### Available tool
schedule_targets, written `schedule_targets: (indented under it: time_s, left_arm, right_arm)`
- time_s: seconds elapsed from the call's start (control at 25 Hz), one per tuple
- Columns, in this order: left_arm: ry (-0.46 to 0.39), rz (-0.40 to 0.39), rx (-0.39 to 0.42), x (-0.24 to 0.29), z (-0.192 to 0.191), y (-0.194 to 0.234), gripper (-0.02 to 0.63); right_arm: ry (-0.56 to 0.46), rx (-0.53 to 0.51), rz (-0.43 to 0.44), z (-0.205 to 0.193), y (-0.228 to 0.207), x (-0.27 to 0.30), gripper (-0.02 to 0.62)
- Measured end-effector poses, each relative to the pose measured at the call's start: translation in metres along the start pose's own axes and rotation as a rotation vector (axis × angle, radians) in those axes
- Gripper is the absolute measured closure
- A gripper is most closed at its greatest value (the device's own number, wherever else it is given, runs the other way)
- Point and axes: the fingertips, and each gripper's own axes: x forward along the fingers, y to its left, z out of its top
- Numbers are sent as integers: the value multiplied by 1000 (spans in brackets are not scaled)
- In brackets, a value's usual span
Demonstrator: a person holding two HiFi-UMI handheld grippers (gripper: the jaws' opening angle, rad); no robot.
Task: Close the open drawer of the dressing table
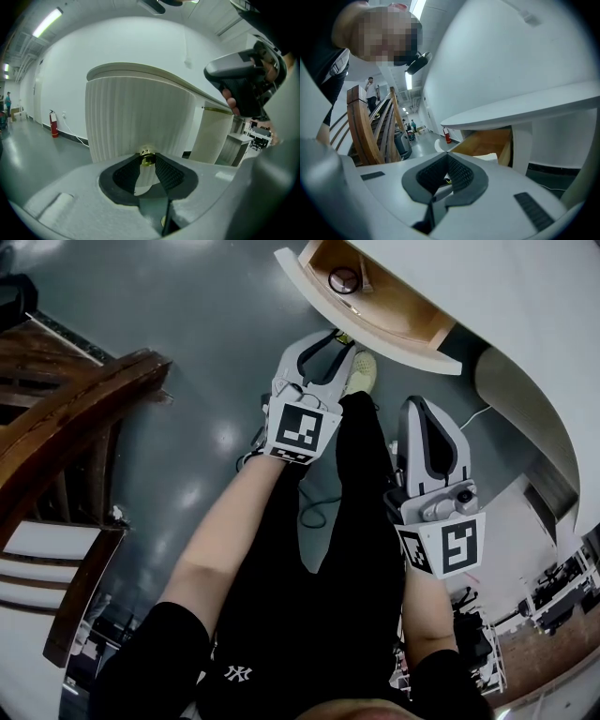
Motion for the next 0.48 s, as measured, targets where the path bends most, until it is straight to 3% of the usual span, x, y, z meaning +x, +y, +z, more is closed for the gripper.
schedule_targets:
  time_s: [0.48]
  left_arm:
    - [-50, -10, 10, 41, 23, 9, 499]
  right_arm:
    - [-7, -6, -52, -4, -42, 18, 580]
